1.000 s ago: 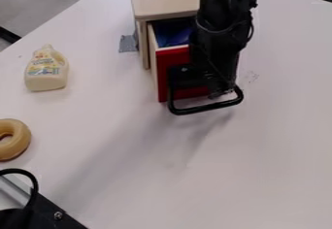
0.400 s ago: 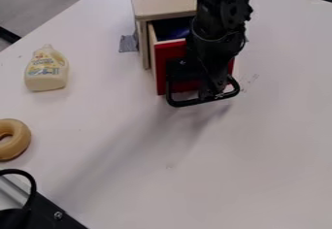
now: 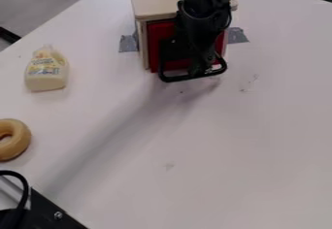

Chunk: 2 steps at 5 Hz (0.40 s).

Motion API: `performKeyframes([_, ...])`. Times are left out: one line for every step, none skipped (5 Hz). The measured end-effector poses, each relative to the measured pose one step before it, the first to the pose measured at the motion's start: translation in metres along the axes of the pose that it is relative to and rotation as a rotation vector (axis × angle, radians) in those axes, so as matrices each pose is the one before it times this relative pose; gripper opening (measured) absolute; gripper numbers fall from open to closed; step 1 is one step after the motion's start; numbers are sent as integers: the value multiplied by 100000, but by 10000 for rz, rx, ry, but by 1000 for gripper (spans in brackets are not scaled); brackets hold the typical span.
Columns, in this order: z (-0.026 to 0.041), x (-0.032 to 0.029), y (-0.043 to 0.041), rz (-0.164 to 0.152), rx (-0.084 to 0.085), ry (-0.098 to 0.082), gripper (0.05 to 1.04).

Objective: Close the drawer

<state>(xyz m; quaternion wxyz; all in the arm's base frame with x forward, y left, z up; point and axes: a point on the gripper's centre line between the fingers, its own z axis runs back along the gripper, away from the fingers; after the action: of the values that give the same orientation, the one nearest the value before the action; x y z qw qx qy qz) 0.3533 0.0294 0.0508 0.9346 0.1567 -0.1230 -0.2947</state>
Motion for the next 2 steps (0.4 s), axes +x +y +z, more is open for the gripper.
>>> performKeyframes([-338, 328, 351, 129, -60, 160, 997])
performKeyframes([-117, 24, 53, 322, -390, 190, 997])
